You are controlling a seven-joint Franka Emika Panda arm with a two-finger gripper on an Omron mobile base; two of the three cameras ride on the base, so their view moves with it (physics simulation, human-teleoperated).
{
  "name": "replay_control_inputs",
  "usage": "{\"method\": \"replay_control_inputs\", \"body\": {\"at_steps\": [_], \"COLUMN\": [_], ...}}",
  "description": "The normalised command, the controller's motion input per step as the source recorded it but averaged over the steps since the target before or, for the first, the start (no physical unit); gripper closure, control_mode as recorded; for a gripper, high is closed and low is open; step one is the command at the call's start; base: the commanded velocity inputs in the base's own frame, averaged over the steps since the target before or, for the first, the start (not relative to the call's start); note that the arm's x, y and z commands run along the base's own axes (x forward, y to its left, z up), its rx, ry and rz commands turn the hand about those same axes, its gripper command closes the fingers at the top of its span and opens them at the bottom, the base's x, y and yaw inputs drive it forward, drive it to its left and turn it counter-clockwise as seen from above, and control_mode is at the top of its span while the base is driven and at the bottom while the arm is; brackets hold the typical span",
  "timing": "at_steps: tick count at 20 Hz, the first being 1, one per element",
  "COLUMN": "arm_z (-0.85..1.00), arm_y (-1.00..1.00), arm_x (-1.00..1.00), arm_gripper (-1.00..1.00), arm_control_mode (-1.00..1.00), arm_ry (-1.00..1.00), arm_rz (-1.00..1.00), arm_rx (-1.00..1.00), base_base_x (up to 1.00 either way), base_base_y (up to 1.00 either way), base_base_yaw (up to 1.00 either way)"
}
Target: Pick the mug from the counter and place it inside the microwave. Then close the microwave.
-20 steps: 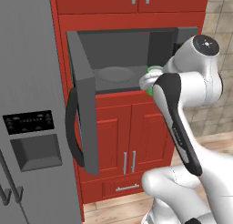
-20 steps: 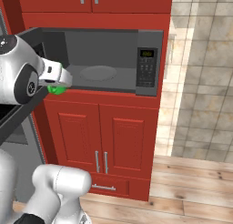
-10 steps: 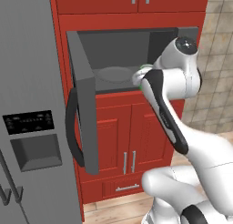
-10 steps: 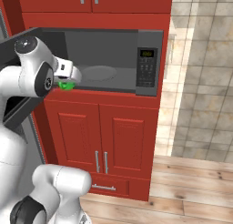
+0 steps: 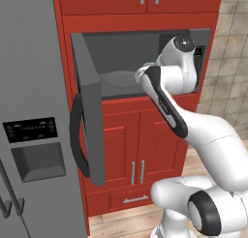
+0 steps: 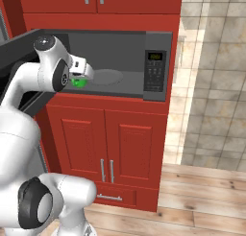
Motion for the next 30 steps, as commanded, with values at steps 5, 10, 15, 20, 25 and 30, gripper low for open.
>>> {"method": "replay_control_inputs", "body": {"at_steps": [5,10,15,20,25,30], "arm_z": [-0.06,-0.2,-0.35,-0.37,-0.07,0.0], "arm_y": [0.0,0.0,0.0,0.0,0.02,0.02], "arm_x": [0.51,0.48,0.53,0.56,0.45,0.42], "arm_gripper": [1.0,1.0,1.0,1.0,1.0,1.0], "arm_control_mode": [-1.0,-1.0,-1.0,-1.0,-1.0,-1.0], "arm_ry": [0.0,0.0,0.0,0.0,0.0,0.0], "arm_rz": [0.0,0.0,0.0,-0.01,0.0,0.0], "arm_rx": [0.0,0.0,0.0,0.0,0.0,0.0], "base_base_x": [0.0,0.0,0.0,0.0,0.0,0.0], "base_base_y": [0.0,0.0,0.0,0.0,0.0,0.0], "base_base_yaw": [0.0,0.0,0.0,0.0,0.0,0.0]}}
